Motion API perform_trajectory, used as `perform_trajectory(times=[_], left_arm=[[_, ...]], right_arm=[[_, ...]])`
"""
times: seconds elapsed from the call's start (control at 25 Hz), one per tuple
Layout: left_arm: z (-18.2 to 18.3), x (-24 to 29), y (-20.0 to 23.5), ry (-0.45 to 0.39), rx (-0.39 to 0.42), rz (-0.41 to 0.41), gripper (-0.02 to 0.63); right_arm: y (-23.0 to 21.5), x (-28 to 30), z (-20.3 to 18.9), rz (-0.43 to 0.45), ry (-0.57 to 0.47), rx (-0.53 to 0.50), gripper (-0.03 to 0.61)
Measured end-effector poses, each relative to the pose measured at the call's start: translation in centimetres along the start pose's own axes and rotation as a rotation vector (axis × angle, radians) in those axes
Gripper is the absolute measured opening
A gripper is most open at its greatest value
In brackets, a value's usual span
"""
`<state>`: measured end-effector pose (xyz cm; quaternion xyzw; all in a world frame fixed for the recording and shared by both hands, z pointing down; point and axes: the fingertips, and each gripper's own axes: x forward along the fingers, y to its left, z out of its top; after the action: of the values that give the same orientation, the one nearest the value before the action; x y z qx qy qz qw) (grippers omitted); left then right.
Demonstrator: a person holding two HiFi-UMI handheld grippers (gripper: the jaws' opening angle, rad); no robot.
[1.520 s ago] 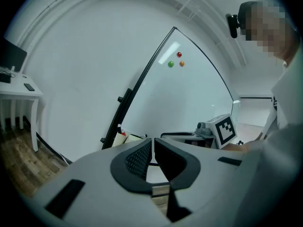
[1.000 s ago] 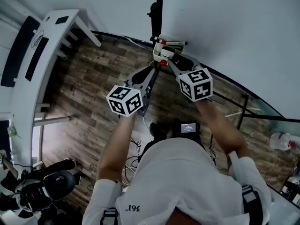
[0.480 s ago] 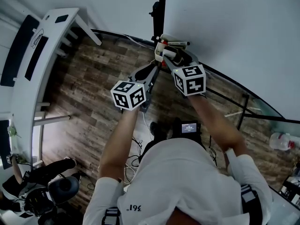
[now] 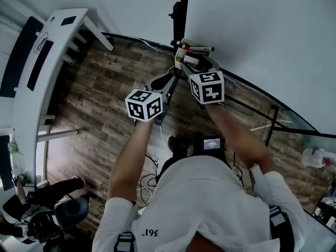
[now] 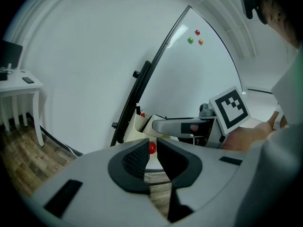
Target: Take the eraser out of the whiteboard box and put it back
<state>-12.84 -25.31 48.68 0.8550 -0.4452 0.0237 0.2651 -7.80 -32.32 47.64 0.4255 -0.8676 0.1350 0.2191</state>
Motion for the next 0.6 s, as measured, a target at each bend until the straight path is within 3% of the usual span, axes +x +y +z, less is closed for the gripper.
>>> perform_trajectory(times=[0.6], left_arm=[[-0.1, -0.4, 0.8, 0.011, 0.001, -0.022, 0.037]], right_arm=[[0.2, 1.7, -0.1, -0.09, 0.011, 0.024, 0.305]])
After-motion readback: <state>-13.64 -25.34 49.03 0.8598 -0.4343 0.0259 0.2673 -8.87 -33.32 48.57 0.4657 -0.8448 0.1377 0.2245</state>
